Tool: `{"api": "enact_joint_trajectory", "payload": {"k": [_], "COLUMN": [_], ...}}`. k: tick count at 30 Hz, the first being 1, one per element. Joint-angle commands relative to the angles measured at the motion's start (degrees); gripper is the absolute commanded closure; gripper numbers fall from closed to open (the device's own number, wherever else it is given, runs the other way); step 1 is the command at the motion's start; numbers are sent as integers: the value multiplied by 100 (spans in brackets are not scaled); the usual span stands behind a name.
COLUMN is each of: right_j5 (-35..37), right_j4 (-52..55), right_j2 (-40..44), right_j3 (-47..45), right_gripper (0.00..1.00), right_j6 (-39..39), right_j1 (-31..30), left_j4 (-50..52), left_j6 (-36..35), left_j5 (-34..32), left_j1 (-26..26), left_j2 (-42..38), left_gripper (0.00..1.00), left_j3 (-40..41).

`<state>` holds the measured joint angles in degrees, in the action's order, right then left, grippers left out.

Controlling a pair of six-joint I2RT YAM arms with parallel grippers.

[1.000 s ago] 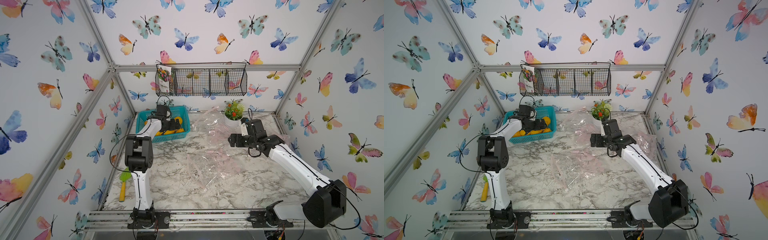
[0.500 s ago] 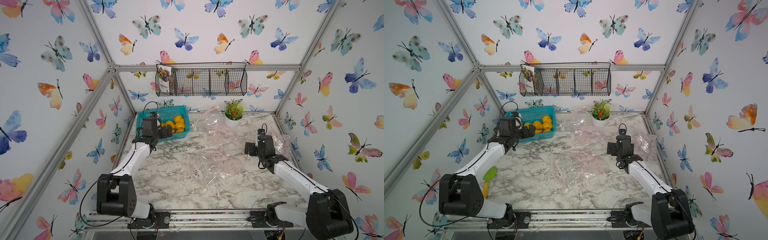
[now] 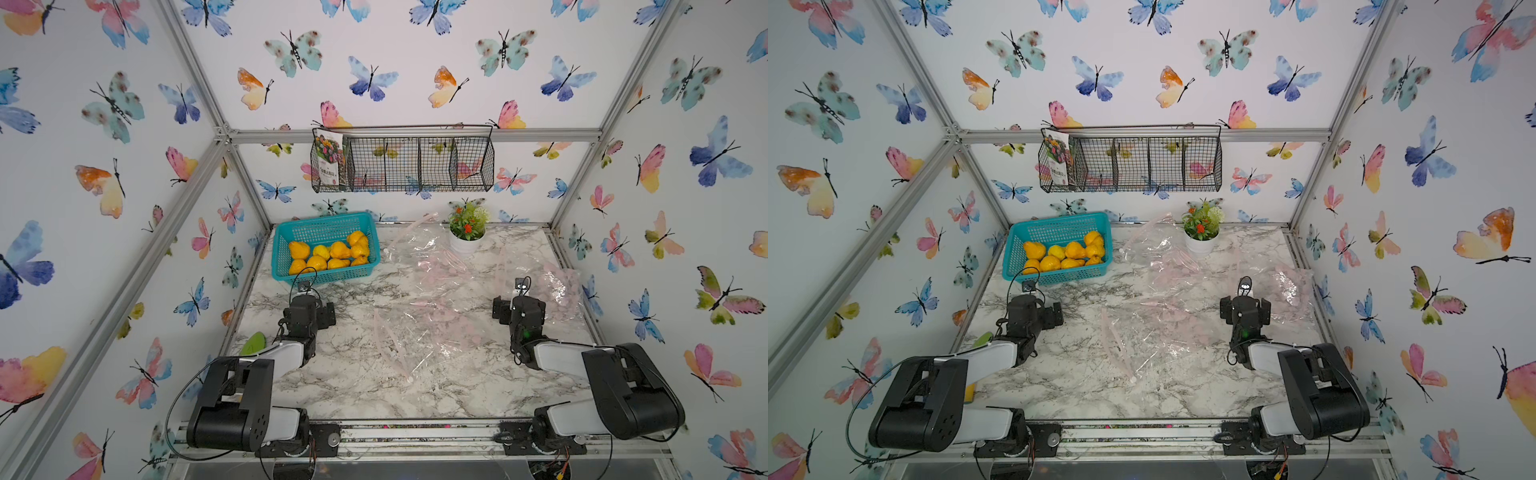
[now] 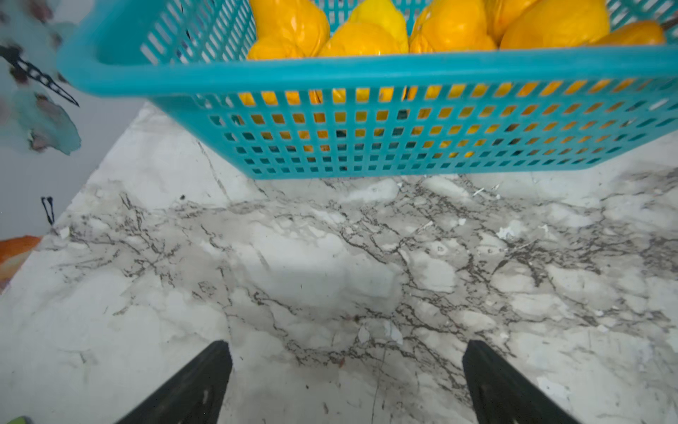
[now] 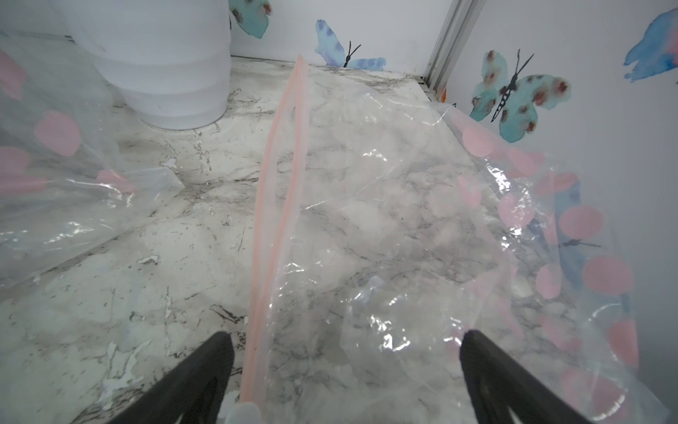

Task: Open the zip-top bag and take out the pear
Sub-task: Reset both arms

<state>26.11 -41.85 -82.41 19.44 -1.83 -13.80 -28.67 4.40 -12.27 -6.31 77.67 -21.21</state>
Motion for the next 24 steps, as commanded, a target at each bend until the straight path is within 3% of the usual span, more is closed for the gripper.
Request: {"api": "enact_joint_trajectory", "payload": {"k": [1, 4, 6, 9, 10, 12, 14, 16, 18, 21, 24], "right_j5": [-15, -473, -663, -1002, -1102, -1198, -1483, -1838, -2010, -2010, -1989], "right_j4": [-1619, -2334, -2903, -2111, -2251, -2414, -2249, -2269, -3370, -2357, -3137], "right_j2": [-134, -480, -674, -494, -531, -591, -574, -637, -1038, -751, -916], "right_j3": [-194, -383, -495, -288, -320, -357, -316, -370, -610, -384, -593], "right_gripper": [1, 1, 1, 1, 2, 3, 3, 2, 2, 1, 2], "right_j6": [309, 326, 418, 369, 458, 473, 417, 256, 256, 199, 260], "right_j1": [44, 159, 217, 287, 298, 326, 455, 669, 774, 789, 787], "left_j4": [-1693, -1957, -2928, -4508, -4617, -3767, -3145, -3533, -3624, -3496, -3371], "left_j6": [-261, -325, -314, -187, -237, -376, -477, -491, -493, -477, -484], "left_j5": [192, 539, 755, 1175, 1230, 1423, 1166, 1153, 1157, 1132, 1139], "left_j1": [187, 374, 490, 699, 703, 697, 544, 526, 531, 526, 530], "left_j2": [-199, -198, -87, 462, 581, 436, 282, 385, 409, 371, 336], "left_gripper": [1, 1, 1, 1, 1, 1, 1, 1, 1, 1, 1], "left_j3": [311, 424, 891, 1385, 1359, 1080, 881, 980, 1005, 968, 941]}}
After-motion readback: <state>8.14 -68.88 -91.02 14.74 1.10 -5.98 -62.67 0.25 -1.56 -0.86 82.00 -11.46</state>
